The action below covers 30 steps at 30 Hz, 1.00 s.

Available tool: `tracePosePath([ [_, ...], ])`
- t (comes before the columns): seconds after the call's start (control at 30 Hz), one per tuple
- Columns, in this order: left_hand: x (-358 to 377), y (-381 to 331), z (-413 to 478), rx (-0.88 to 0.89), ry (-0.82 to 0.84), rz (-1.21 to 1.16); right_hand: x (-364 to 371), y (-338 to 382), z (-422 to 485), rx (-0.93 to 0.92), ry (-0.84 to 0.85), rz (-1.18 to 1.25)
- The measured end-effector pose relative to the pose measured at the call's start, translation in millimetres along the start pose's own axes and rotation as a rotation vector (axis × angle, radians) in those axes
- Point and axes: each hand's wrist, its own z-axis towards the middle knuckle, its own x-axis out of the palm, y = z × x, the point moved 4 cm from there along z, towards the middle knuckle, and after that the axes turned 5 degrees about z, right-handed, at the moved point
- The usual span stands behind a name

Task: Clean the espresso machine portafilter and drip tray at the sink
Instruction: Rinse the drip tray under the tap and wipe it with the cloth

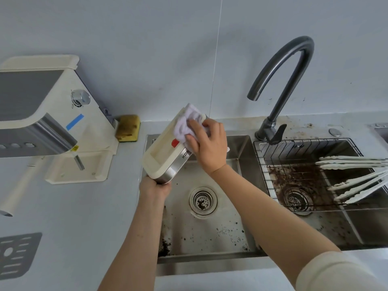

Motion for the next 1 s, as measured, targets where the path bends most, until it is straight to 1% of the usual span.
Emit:
tracePosePath([
  [0.1, -7.8, -7.6, 8.7, 0.051, 0.014, 0.054, -1.3, -7.0, 3.5, 0.109, 0.024, 0.03],
  [0.13, -10.1, -10.6, 10.6, 0.069, 0.032, 0.085, -1.3, -10.0, 4.1, 0.176, 0.033, 0.059],
  [0.2, -14.7, -18.9, 16.4, 0.104, 0.085, 0.141, -0.3, -15.9, 4.6, 0.375, 0.077, 0.174],
  [0.23, -16.6, -24.5, 19.8, 0.118, 0.112, 0.162, 1.7, -19.2, 3.2, 0.474, 0.125, 0.24],
  [0.3, -19.2, -36.0, 27.7, 0.126, 0.167, 0.19, 7.0, -26.4, 0.3, 0.588, 0.228, 0.348],
  [0.37, -18.5, -47.8, 34.7, 0.108, 0.244, 0.252, 10.0, -29.8, 2.5, 0.633, 0.301, 0.464],
  [0.53, -7.1, -66.1, 37.8, 0.065, 0.416, 0.346, 17.0, -37.3, 9.5, 0.733, 0.403, 0.708],
  [0.7, -4.3, -72.7, 45.0, -0.013, 0.441, 0.454, 22.4, -50.1, 7.8, 0.788, 0.447, 0.796],
  [0.83, -1.9, -73.3, 47.8, -0.02, 0.477, 0.479, 25.8, -63.7, 2.1, 0.834, 0.46, 0.754],
  [1.0, -3.9, -69.6, 48.4, 0.005, 0.449, 0.505, 29.3, -80.0, -7.0, 1.028, 0.408, 0.765],
])
